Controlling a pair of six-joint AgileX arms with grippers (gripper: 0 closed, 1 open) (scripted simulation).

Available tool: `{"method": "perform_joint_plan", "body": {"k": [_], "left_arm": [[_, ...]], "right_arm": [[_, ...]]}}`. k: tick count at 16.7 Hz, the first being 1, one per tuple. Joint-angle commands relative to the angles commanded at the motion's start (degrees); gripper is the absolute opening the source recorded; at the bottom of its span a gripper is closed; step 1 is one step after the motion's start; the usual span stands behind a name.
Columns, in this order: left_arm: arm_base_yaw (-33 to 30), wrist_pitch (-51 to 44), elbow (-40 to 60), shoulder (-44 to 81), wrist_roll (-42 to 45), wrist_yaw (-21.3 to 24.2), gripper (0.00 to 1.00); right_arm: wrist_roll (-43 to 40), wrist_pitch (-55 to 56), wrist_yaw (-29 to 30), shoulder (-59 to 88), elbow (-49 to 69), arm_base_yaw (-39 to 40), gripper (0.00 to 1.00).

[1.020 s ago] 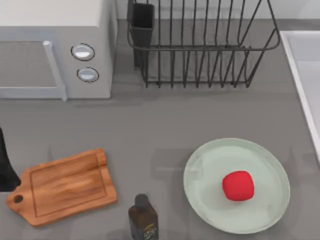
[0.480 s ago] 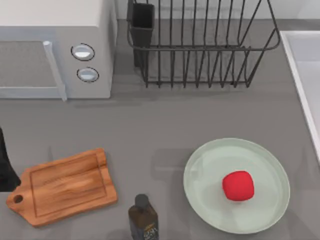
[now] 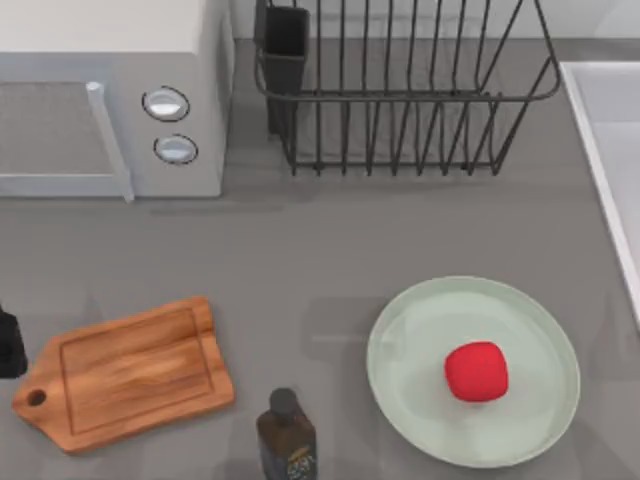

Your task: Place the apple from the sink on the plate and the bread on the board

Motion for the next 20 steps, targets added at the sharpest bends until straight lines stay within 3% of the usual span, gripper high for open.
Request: {"method": "perform_joint_plan", "body": {"k": [13,20], "left_arm": [[12.2,-35.9,40.8,65.7,50.6,0.0,1.00],[16.3,-47.9,54.5,87.1,67.5,0.0,1.00]], "right_arm": [[0.0,0.0,0.0,0.0,0.0,0.0,1.00],[0.0,0.0,0.0,0.0,0.0,0.0,1.00]]}}
